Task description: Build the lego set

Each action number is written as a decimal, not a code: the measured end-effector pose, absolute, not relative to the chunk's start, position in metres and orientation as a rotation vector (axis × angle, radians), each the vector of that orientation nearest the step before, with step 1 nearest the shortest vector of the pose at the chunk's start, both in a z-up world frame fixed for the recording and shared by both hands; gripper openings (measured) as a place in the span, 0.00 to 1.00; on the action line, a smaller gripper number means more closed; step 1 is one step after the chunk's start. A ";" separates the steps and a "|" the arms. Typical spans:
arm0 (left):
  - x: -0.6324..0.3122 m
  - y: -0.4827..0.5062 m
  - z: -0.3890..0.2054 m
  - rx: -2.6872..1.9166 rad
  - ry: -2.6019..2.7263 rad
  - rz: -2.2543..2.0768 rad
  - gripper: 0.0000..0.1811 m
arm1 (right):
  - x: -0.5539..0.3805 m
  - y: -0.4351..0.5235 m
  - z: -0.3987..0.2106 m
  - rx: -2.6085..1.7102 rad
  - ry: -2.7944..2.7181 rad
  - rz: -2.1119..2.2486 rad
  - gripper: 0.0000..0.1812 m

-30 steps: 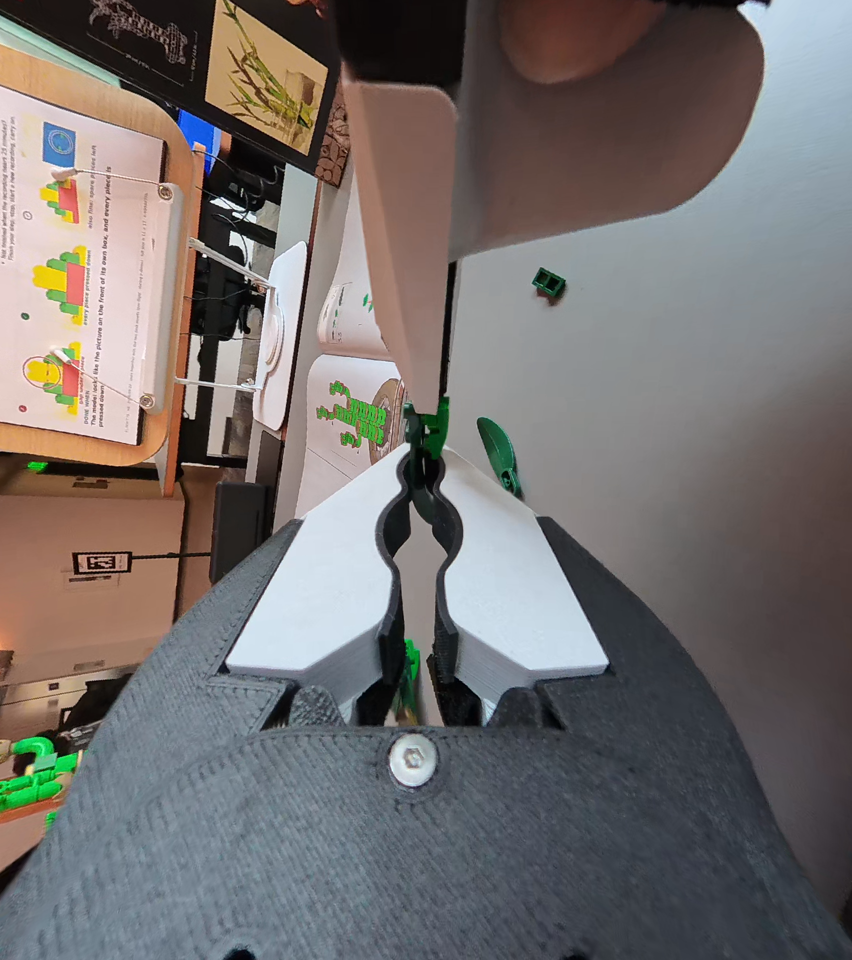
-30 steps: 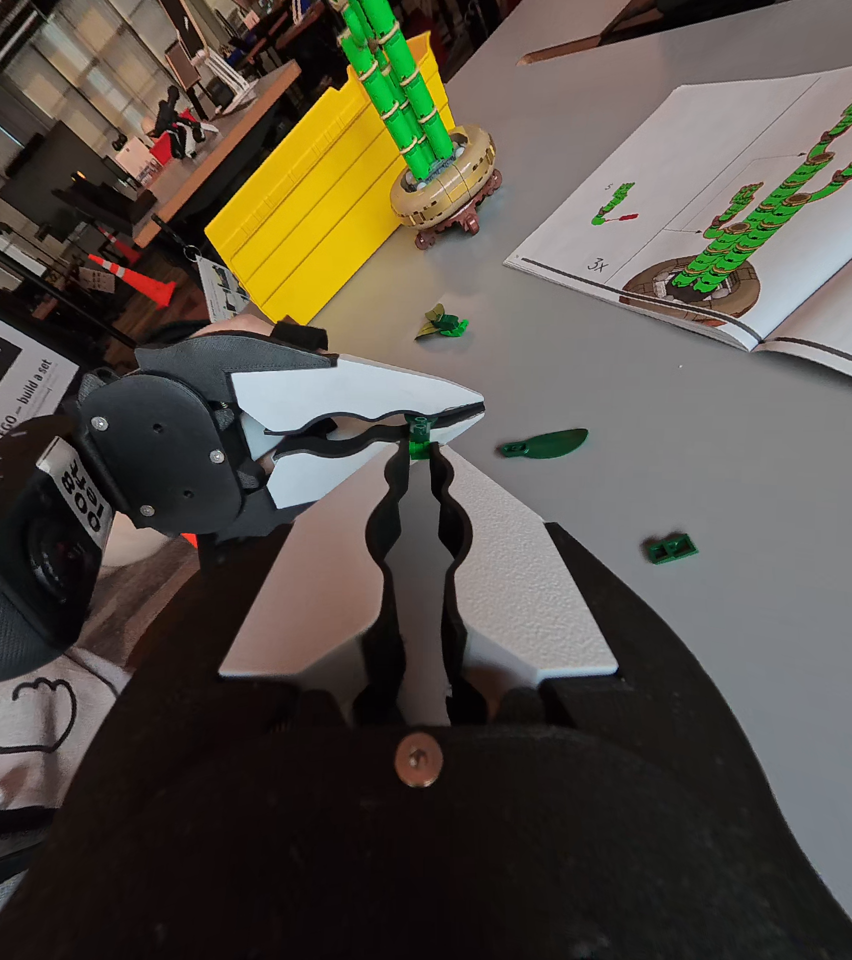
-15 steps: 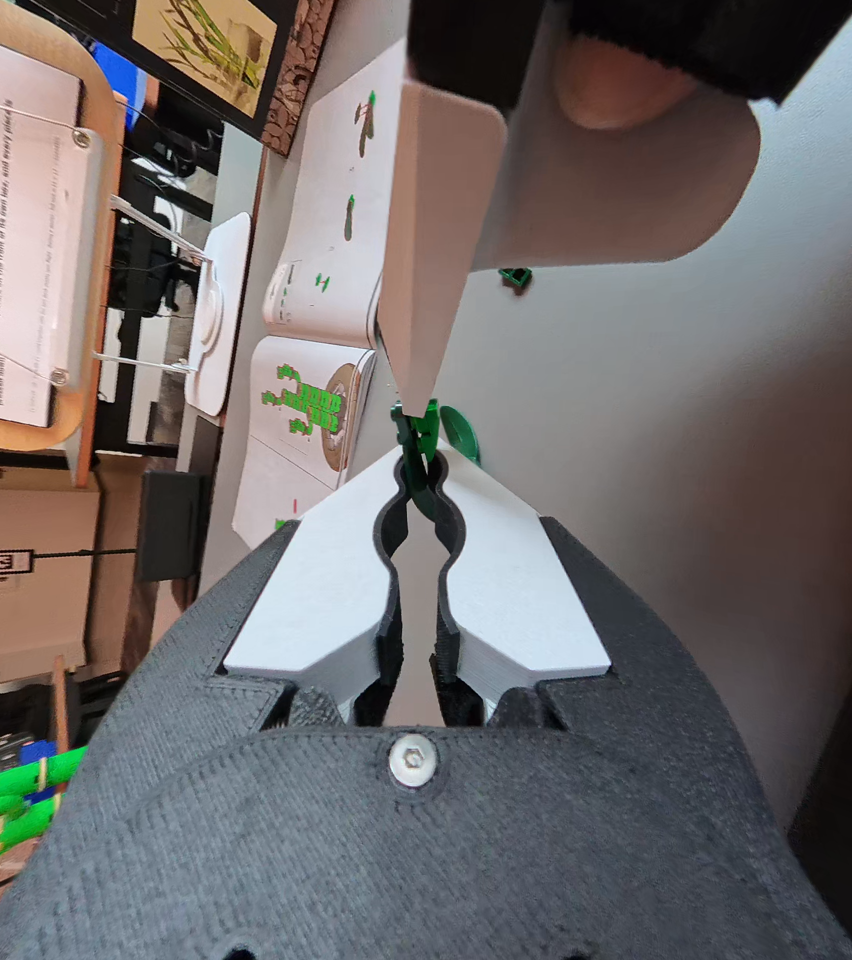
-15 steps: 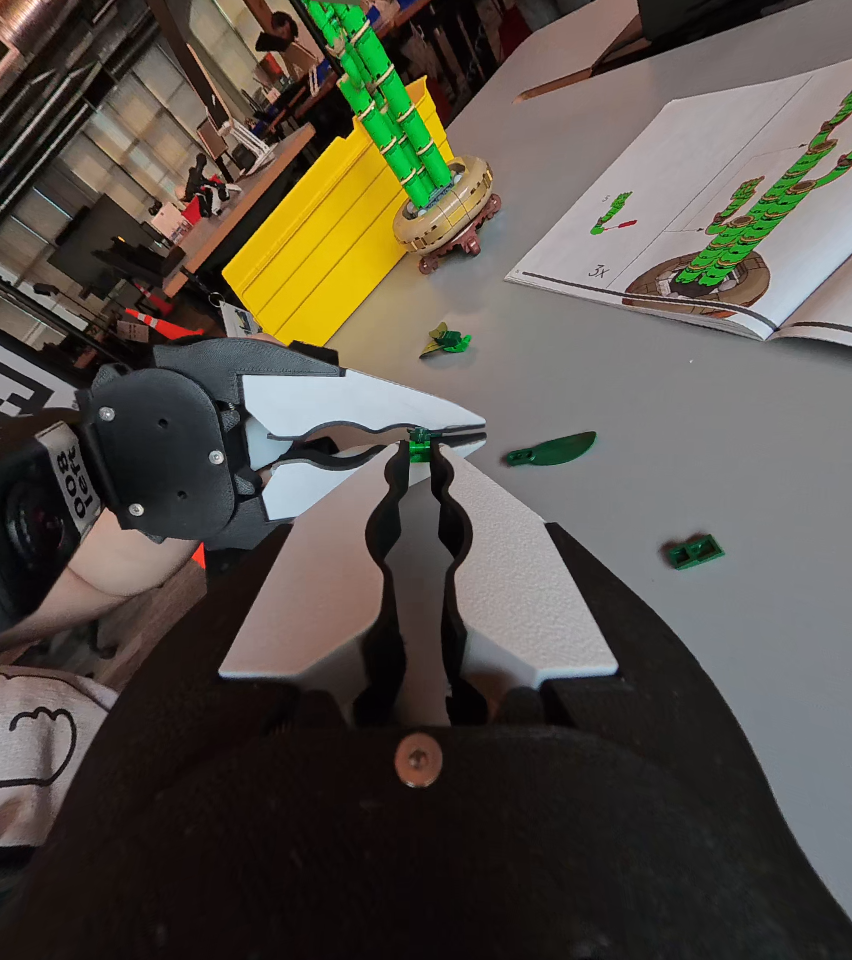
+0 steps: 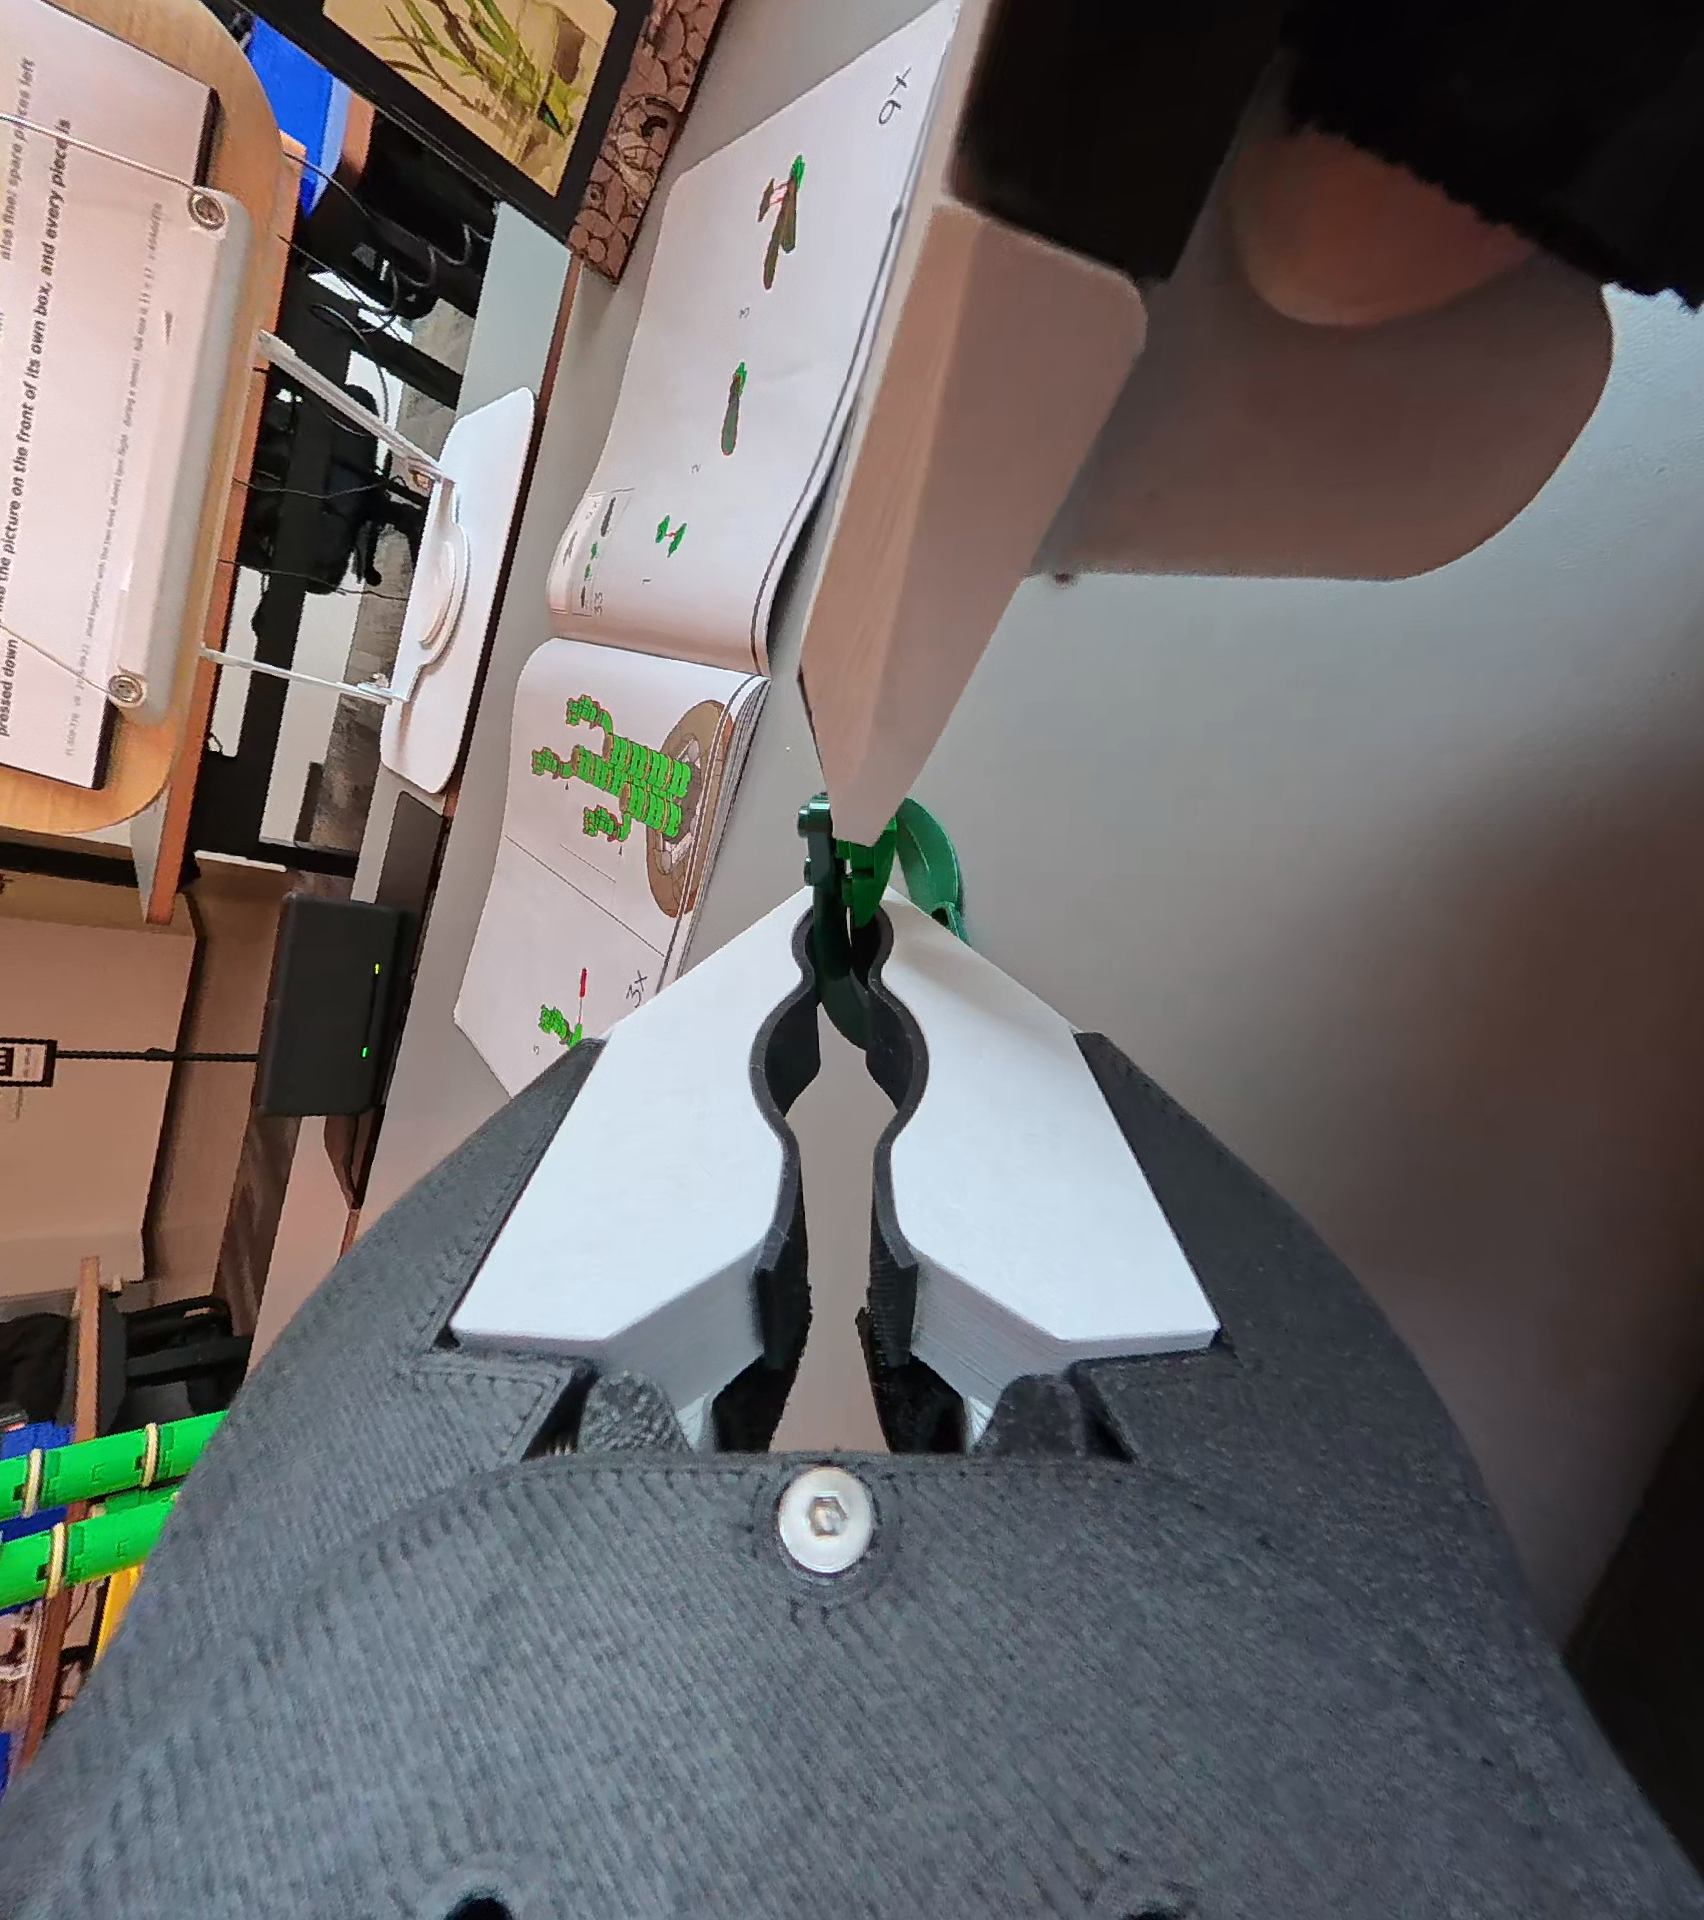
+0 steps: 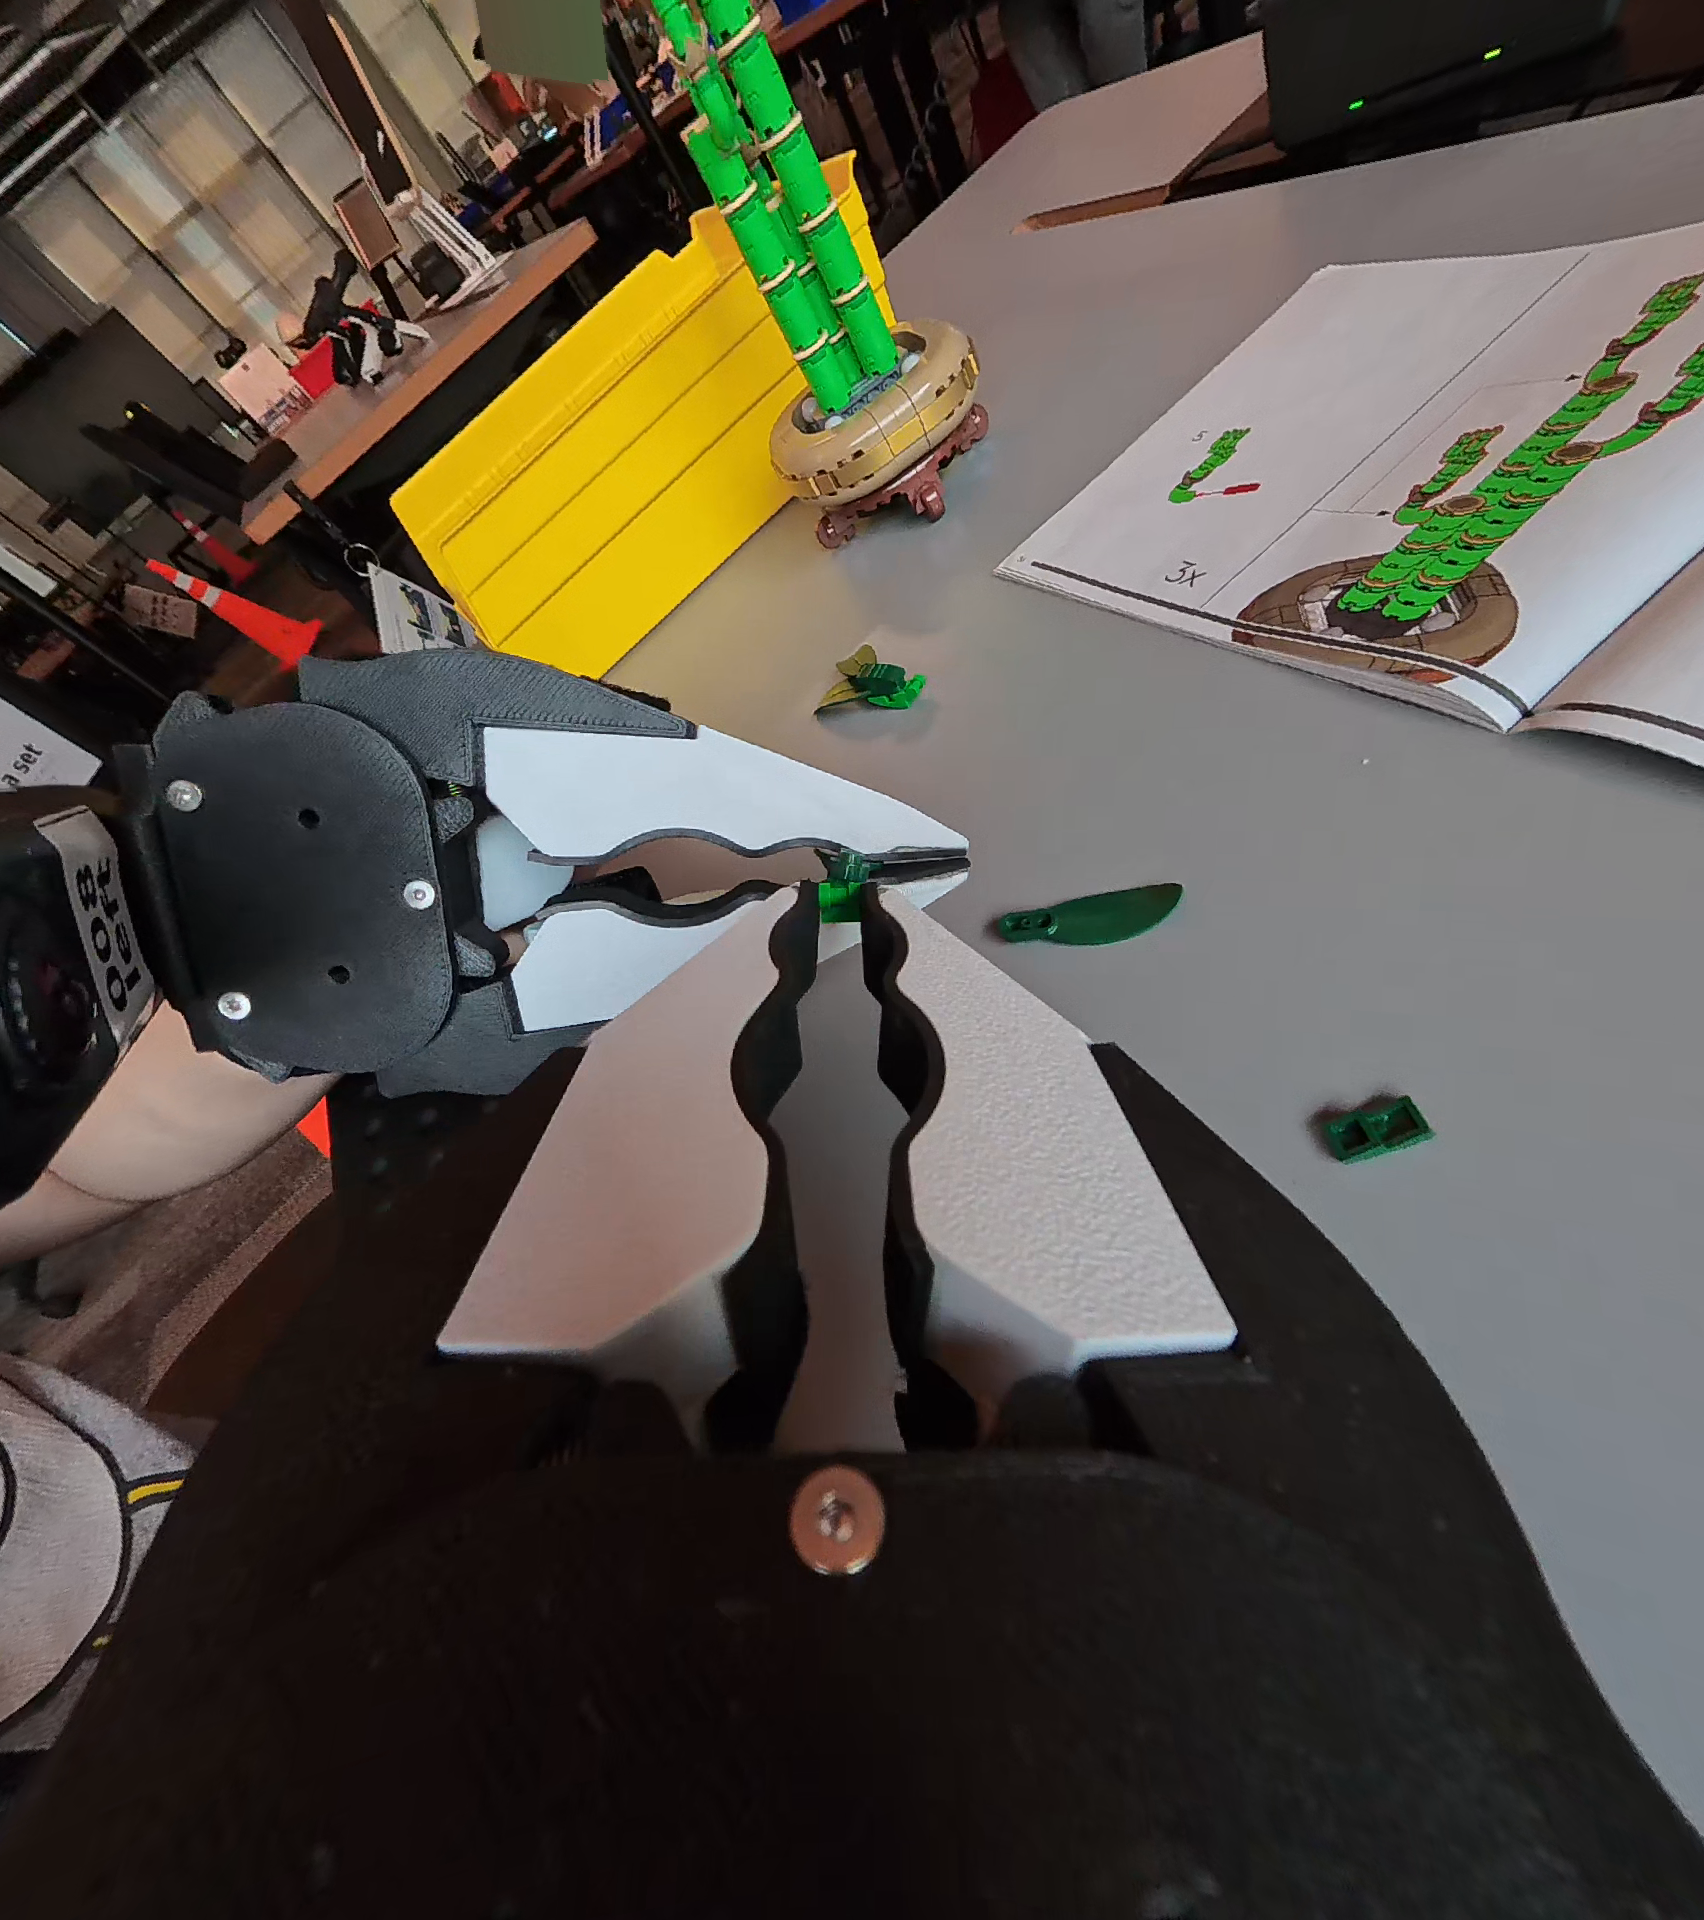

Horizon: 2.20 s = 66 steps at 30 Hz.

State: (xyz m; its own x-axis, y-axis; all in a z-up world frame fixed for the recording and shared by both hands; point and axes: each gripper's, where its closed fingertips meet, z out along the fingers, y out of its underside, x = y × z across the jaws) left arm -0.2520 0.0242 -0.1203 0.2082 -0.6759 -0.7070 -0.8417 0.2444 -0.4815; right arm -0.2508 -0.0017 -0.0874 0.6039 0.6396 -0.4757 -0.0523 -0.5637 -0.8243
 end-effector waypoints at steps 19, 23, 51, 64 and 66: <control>-0.250 0.017 -0.122 -1.474 1.521 0.155 0.00 | -0.257 -0.007 -0.097 -2.064 -0.440 1.197 0.03; -0.249 0.012 -0.129 -1.510 1.555 0.097 0.00 | -0.257 -0.009 -0.102 -2.106 -0.411 1.286 0.03; -0.252 0.005 -0.137 -1.456 1.591 0.084 0.02 | -0.262 -0.012 -0.113 -2.293 -0.448 1.517 0.03; -0.246 0.001 -0.127 -1.367 1.569 0.103 0.03 | -0.257 -0.014 -0.107 -2.265 -0.493 1.524 0.03; -0.246 0.002 -0.127 -1.359 1.572 0.115 0.03 | -0.257 -0.014 -0.107 -2.268 -0.508 1.511 0.03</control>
State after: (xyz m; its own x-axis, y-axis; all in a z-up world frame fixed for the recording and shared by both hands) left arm -0.2459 0.0015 -0.1273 0.1461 -0.6857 -0.7131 -0.7823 0.3611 -0.5075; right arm -0.2565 -0.0145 -0.1069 0.3611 0.4863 -0.7957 0.0929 -0.8678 -0.4882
